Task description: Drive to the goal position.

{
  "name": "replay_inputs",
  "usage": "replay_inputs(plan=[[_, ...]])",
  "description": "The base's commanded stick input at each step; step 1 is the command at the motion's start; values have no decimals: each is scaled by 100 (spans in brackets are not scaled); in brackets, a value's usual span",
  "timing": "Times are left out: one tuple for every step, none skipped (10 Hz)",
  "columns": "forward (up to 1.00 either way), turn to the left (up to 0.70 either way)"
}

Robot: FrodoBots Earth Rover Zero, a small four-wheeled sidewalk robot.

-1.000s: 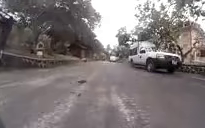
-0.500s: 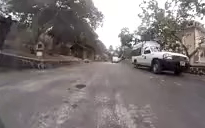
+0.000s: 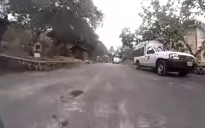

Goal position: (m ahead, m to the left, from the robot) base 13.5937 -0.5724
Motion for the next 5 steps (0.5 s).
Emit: replay_inputs(plan=[[70,0],[70,0],[70,0],[70,0],[70,0]])
